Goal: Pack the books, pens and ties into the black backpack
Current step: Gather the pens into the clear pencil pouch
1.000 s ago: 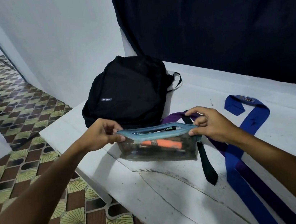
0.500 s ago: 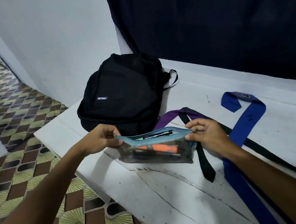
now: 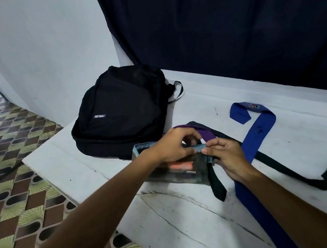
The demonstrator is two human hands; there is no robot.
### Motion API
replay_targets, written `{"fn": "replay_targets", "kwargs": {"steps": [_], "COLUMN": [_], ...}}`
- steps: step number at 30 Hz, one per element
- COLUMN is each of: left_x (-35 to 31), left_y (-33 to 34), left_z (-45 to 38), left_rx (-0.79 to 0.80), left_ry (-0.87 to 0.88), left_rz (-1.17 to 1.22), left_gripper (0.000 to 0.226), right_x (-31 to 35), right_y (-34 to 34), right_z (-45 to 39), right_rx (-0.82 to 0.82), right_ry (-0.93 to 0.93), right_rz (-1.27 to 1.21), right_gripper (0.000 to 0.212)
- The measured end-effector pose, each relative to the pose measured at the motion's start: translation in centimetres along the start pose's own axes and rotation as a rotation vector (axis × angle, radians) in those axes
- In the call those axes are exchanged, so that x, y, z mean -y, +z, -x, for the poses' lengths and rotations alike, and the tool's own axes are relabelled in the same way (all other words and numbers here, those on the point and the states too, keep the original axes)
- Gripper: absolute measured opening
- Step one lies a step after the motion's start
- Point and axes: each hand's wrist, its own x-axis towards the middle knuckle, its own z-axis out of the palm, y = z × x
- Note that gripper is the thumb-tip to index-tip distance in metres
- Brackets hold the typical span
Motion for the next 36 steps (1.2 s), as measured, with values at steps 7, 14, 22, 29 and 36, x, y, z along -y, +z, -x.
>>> {"fn": "replay_targets", "kwargs": {"steps": [7,14,22,29,36], "left_x": [-0.2,-0.5,-0.8,0.2,0.5], "left_y": [0.2,-0.2,-0.3,-0.8,-2.6], "left_z": [-0.8,-1.4,-1.7,-1.1,0.1], "left_rx": [0.082,0.176,0.272,0.279,0.431], "left_ry": [0.038,0.052,0.113,0.204,0.162], "left_rz": [0.050,0.094,0.021,-0.149,-0.291], "left_gripper": [0.017,0.022,0.030,0.032,0.039], "right_x": [0.3,0.7,1.0,0.9,1.8], "right_y": [-1.0,-1.1,-0.9,-1.5,-2.0], "right_z": [0.2,0.4,0.2,-0.1,-0.1], "right_rx": [0.067,0.106,0.176,0.178,0.235], "right_ry": [0.006,-0.032,-0.100,-0.147,-0.167], "right_rz": [0.026,0.058,0.102,0.120,0.186], "right_gripper": [0.015,0.018,0.018,0.016,0.013]}}
